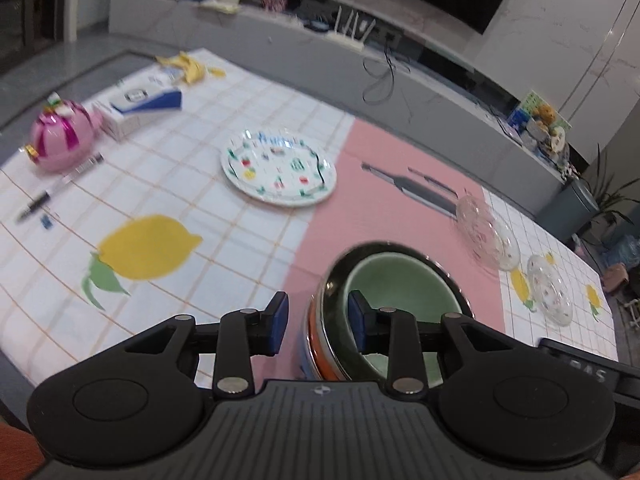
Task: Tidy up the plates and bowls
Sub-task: 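Move both tools to a clear dotted glass plate and close on its rim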
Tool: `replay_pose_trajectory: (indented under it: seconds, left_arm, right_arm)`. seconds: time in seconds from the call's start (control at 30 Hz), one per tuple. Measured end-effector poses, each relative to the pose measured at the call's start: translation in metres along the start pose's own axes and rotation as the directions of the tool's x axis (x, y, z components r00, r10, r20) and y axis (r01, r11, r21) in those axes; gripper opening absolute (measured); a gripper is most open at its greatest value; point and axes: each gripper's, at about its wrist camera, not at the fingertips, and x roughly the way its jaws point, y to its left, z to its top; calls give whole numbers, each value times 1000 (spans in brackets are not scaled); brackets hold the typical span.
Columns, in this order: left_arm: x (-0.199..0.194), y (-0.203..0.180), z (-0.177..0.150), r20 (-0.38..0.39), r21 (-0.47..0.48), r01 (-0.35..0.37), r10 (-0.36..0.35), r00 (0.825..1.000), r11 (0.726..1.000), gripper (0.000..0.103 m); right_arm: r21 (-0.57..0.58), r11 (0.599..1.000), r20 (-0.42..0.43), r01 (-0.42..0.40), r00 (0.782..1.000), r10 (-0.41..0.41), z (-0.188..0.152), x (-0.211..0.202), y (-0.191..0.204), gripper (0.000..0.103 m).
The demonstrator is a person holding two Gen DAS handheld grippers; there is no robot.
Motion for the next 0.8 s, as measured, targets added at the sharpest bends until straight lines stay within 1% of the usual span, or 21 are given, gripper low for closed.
replay_pose_trajectory:
  seconds: [0.1, 0.2, 0.23, 0.27, 0.37, 0.47, 0.53, 0.57, 0.63, 0.73, 0.77, 0.8]
  left_arm:
    - [-17, -9, 3, 53, 17, 12, -13, 999, 1000, 36]
    - [-34, -27, 4, 90, 45, 60, -64, 994, 997, 36]
    - [-39, -35, 3, 98, 62, 77, -83, 992, 995, 36]
    - [-42, -44, 3, 101, 80, 90, -98, 990, 993, 36]
    - [-48, -72, -2, 99, 131, 133, -146, 984, 983, 37]
    - [-42, -98, -12, 70, 168, 171, -185, 980, 971, 37]
    - [-36, -116, -18, 42, 192, 186, -197, 979, 964, 37]
    - [-32, -125, -22, 28, 206, 194, -204, 979, 959, 37]
    - [-24, -141, -27, 4, 228, 203, -209, 978, 952, 37]
    - [-7, -164, -34, -45, 245, 233, -229, 972, 941, 37]
    - [0, -172, -36, -73, 255, 250, -239, 968, 934, 37]
    - [5, -179, -38, -102, 268, 269, -251, 963, 925, 37]
  right_arm:
    - [-49, 999, 69, -4, 998, 7, 0, -19, 5, 67]
    - [-101, 995, 142, 11, 990, 4, 0, -41, 10, 71]
    - [-118, 993, 162, 26, 987, -6, 0, -47, 10, 75]
    - [-130, 991, 177, 41, 984, -17, 1, -53, 10, 78]
    - [-143, 986, 216, 88, 975, -56, 4, -72, 1, 80]
    - [-144, 979, 250, 146, 962, -107, 10, -90, -15, 81]
    - [-138, 971, 276, 194, 949, -151, 16, -102, -29, 82]
    - [-130, 967, 287, 220, 942, -175, 19, -107, -37, 86]
    - [-102, 957, 315, 273, 921, -229, 26, -117, -53, 88]
    - [-67, 937, 362, 342, 884, -297, 34, -129, -79, 88]
    - [-57, 929, 376, 366, 870, -319, 37, -131, -87, 88]
    - [-52, 917, 395, 396, 851, -345, 39, -133, -96, 88]
